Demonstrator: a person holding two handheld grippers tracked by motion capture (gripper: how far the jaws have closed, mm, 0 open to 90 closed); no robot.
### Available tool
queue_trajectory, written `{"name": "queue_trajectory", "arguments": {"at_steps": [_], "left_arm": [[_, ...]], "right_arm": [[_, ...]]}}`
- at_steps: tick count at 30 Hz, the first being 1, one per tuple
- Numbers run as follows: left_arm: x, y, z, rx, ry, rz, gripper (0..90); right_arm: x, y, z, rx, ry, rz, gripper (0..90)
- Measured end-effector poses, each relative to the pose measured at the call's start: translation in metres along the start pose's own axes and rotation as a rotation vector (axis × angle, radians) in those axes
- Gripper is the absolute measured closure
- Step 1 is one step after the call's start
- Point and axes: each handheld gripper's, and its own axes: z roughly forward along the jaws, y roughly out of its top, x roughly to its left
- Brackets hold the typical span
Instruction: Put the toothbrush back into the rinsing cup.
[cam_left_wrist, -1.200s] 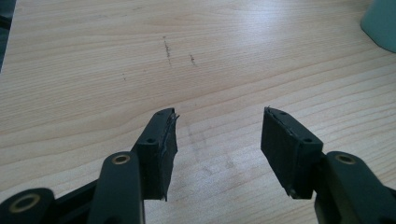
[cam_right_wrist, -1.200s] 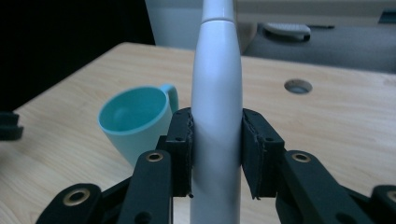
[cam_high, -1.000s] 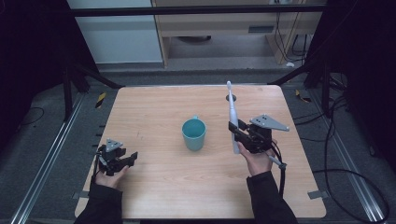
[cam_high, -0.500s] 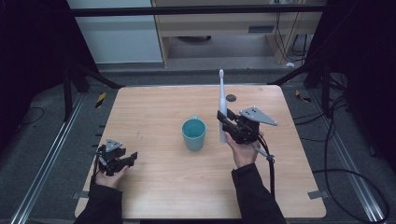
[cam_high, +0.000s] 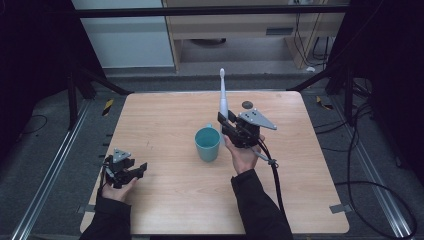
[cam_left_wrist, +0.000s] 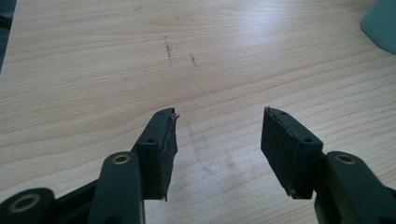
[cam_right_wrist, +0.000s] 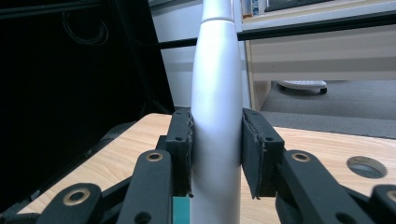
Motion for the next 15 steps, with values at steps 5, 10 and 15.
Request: {"name": "queue_trajectory", "arguments": {"at_steps": [5, 10, 15], "left_arm": [[0.000, 0.000, 0.000, -0.003, 0.000, -0.002, 44.8], [0.000, 0.000, -0.001, -0.005, 0.000, -0.002, 44.9], [0.001, 0.000, 0.000, -0.005, -0.001, -0.004, 44.9]], "right_arm": [[0.005, -0.004, 0.011, -0.008, -0.004, 0.013, 66.4], [0.010, -0.011, 0.024, 0.000, -0.014, 0.018, 66.4], [0.014, -0.016, 0.036, -0.002, -0.013, 0.034, 66.4]]}}
